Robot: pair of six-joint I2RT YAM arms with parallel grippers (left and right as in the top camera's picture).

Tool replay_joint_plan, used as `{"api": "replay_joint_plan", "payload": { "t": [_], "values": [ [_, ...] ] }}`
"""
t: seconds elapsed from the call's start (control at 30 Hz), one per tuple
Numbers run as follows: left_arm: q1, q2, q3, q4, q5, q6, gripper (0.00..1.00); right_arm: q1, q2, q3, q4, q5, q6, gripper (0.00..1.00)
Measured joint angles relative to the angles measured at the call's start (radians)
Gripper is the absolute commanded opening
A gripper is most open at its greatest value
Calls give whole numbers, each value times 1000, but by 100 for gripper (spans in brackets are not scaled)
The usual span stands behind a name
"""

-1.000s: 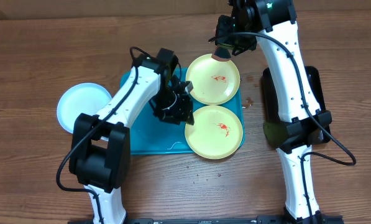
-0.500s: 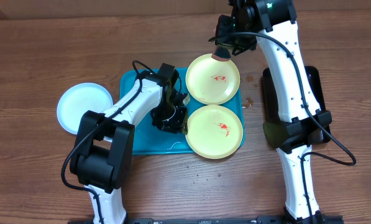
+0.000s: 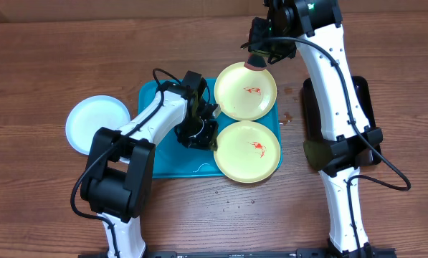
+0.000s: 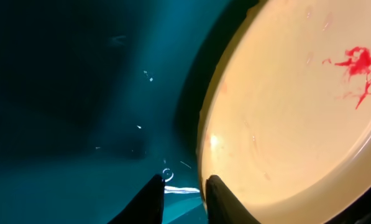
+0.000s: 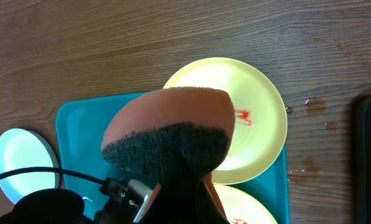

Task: Clean dirty plates on tray and stack at the side
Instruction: 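Grip the lower yellow plate rim and drag it left across the tray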

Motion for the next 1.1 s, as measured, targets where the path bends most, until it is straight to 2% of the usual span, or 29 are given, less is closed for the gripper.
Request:
{"api": "replay_joint_plan", "payload": {
  "t": [0.2, 0.4, 0.67, 0.9, 1.1],
  "values": [
    [0, 0, -1, 39, -18, 0, 19, 0, 0, 0, 0, 0, 0, 4],
    [0, 0, -6, 42, -22, 3, 4, 0, 0, 0, 0, 0, 0, 4],
    [1, 0, -8, 40, -79, 7, 4, 0, 0, 0, 0, 0, 0, 4],
    [43, 0, -6, -11, -240, 8, 4, 0, 0, 0, 0, 0, 0, 4],
    [122, -4, 39, -27, -476, 8, 4, 0, 0, 0, 0, -1, -1, 4]
  ]
}}
